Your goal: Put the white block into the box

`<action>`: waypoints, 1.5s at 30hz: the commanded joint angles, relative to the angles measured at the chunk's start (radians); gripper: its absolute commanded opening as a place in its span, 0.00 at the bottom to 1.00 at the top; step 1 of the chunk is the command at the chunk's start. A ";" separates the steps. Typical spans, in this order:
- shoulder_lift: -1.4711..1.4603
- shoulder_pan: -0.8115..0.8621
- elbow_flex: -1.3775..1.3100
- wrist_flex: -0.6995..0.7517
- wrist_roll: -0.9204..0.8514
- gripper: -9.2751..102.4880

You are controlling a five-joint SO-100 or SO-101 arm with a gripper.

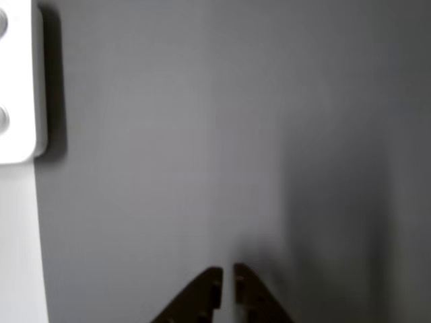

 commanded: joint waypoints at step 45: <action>-1.308 0.041 -1.227 -0.060 0.069 0.07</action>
